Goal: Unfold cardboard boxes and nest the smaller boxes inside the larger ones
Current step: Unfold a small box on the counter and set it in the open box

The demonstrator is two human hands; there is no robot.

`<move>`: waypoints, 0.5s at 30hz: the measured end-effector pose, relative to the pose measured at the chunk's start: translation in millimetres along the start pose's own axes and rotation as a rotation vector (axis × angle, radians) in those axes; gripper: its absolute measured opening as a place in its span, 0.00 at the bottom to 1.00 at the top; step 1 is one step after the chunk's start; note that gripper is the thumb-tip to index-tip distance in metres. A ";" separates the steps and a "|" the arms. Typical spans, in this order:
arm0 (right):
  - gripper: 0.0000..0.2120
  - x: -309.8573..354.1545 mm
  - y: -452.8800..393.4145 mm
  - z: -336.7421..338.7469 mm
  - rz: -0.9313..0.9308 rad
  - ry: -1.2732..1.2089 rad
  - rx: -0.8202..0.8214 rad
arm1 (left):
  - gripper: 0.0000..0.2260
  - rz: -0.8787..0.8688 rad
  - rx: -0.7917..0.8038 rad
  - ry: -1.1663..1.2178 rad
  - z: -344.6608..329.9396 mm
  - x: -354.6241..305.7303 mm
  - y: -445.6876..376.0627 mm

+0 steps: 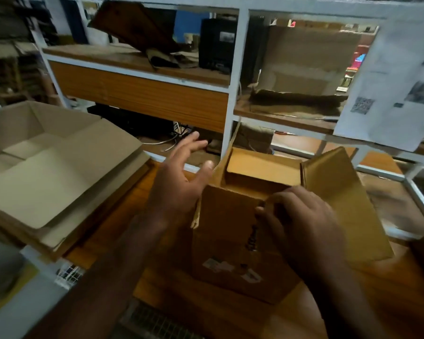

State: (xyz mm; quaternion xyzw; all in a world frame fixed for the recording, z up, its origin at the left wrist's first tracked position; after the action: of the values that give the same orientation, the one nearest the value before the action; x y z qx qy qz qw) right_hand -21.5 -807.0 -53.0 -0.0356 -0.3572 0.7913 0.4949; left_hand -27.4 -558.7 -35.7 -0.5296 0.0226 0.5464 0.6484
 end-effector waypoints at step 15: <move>0.21 -15.0 -23.6 -3.7 0.265 0.267 1.129 | 0.40 0.092 0.885 -0.418 -50.0 -15.9 43.9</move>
State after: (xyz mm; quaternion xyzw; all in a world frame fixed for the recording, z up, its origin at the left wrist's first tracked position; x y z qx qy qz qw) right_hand 5.5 -811.1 -46.0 0.0899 0.1918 0.9025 0.3750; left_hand -38.5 -612.1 -77.0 -0.0809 0.1455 0.6072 0.7769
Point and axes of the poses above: each hand's wrist, its own y-axis away from the middle knuckle, its own z-axis out of the back of the hand, x = y × z, the point moved 2 cm from there along -y, towards the middle knuckle, and after that the axes turned 11 degrees about -z, right-handed, at the moved point
